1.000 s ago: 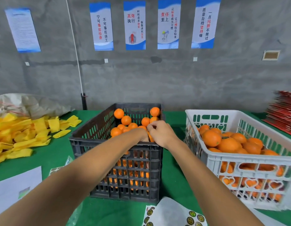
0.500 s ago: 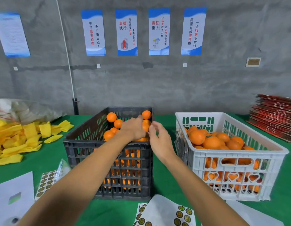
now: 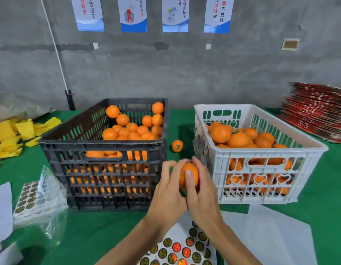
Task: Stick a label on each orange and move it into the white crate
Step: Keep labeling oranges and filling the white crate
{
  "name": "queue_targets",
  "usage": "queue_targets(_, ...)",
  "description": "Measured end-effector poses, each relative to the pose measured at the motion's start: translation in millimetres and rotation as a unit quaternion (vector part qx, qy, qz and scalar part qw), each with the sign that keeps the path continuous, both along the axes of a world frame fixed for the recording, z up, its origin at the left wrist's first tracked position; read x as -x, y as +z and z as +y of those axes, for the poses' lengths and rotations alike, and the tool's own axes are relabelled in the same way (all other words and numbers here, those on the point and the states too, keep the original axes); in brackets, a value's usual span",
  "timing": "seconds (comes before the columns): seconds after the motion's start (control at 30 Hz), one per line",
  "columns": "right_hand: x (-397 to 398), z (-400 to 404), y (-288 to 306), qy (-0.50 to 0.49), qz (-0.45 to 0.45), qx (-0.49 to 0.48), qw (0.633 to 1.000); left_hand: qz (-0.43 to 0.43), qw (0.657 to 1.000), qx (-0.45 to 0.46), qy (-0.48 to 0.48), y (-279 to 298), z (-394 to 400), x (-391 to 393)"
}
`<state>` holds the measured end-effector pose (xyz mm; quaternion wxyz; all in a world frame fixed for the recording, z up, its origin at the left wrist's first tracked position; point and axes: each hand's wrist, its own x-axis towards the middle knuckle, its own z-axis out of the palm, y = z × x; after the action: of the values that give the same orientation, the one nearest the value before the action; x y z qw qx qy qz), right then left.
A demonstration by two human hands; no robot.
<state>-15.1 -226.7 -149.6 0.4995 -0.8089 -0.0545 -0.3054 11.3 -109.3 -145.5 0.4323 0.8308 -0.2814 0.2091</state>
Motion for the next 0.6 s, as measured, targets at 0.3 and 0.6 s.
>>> queue_targets(0.3,16.7,-41.4,-72.2,0.08,0.228,0.159,0.957,0.266,0.96,0.061,0.067,-86.2,-3.4,2.1)
queue_targets(0.6,19.2,-72.5,-75.5,0.131,0.29,0.32,0.892,0.287,0.925,0.239,0.069,-90.4,2.5,14.9)
